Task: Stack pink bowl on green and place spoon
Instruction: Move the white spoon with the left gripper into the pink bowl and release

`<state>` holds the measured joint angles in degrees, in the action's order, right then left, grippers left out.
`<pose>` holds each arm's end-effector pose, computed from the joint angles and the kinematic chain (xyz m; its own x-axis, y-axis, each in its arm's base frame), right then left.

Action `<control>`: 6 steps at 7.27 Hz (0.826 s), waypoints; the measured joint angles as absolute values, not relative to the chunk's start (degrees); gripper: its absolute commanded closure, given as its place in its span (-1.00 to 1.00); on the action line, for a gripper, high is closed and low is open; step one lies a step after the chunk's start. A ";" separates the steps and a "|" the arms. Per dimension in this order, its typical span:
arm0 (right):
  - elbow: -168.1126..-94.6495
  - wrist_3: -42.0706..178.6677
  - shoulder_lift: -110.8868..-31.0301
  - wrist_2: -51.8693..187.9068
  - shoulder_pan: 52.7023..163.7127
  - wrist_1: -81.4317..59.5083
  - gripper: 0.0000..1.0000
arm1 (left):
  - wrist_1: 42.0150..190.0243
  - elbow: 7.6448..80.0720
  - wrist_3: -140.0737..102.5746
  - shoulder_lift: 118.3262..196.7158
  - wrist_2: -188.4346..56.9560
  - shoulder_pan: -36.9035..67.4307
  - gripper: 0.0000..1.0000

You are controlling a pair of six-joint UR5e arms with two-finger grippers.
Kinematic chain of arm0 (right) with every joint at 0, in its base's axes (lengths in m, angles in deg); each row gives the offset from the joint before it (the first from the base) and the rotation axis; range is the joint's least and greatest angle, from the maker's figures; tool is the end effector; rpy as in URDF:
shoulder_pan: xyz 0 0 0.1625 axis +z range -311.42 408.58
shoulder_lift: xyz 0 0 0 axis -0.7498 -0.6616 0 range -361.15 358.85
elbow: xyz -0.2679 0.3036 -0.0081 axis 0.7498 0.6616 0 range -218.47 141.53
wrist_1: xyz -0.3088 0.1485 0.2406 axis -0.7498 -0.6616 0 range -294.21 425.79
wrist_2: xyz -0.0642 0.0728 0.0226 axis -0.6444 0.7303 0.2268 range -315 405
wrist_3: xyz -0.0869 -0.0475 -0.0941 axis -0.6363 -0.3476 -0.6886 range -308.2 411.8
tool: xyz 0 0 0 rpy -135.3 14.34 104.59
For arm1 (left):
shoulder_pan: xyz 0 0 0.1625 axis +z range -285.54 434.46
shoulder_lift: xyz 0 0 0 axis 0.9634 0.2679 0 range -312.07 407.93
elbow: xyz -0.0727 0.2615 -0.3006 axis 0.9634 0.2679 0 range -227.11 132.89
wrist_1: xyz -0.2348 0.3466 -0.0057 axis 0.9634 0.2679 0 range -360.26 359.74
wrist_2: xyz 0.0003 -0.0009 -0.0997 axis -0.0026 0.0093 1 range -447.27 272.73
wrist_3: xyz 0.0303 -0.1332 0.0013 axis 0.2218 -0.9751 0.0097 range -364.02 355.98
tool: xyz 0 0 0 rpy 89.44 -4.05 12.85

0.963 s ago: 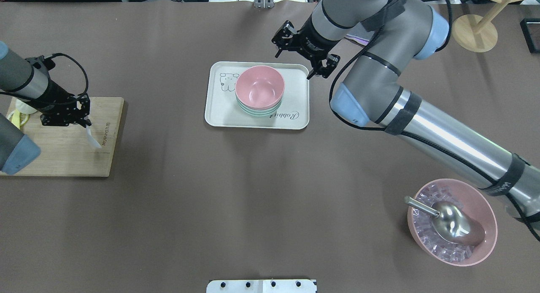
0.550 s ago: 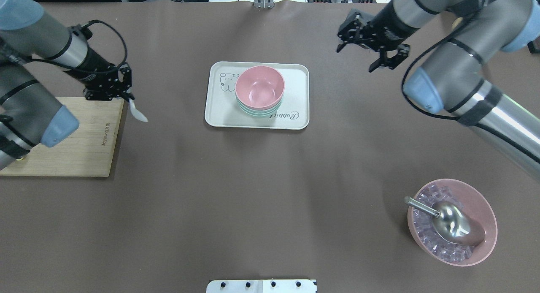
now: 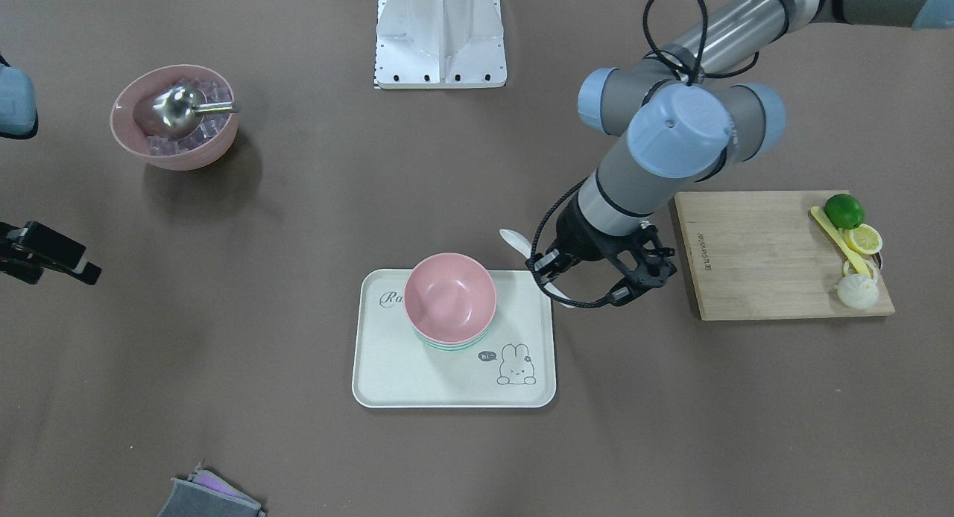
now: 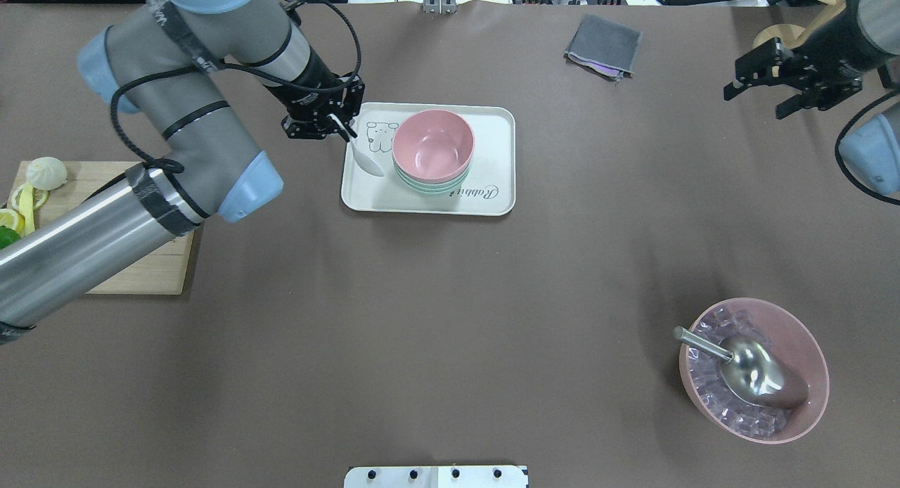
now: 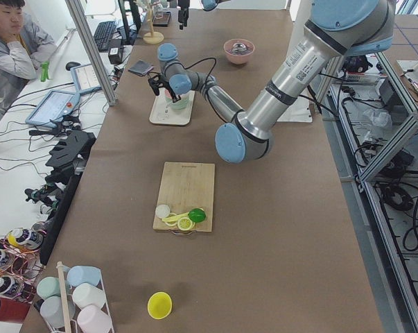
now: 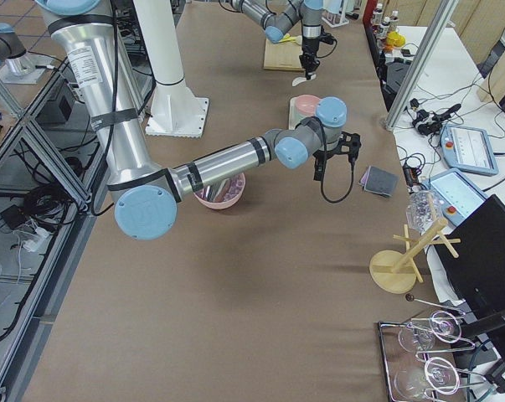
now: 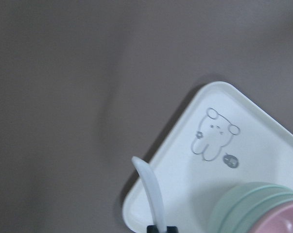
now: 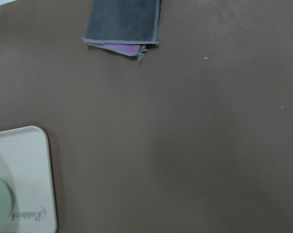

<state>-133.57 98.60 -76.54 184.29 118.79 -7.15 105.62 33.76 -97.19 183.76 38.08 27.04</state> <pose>-0.1781 -0.5830 0.4322 0.5126 0.1061 0.8520 -0.1498 0.9882 -0.0329 0.4728 -0.5947 0.1960 0.3946 -0.4959 -0.7736 0.3118 0.8642 -0.3949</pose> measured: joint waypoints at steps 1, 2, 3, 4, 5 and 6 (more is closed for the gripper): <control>-133.57 91.98 -79.53 182.36 119.78 -7.39 -1.00 | 106.14 31.44 -97.40 186.68 36.32 27.55 1.00; -133.65 85.99 -81.67 179.22 120.10 -8.37 -1.00 | 107.77 29.28 -97.44 188.62 33.61 28.14 1.00; -133.77 81.76 -82.65 176.31 120.10 -9.94 -1.00 | 110.60 26.77 -97.47 190.05 30.84 28.90 1.00; -133.88 79.51 -82.93 174.32 120.04 -11.16 -1.00 | 113.74 24.35 -97.50 191.09 28.41 29.57 1.00; -134.20 78.64 -82.85 173.48 119.96 -11.99 -1.00 | 115.79 23.06 -97.55 191.51 27.22 30.21 0.78; -134.93 78.37 -82.66 173.21 119.88 -13.21 -1.00 | 116.93 22.64 -97.57 191.55 26.77 30.86 -0.44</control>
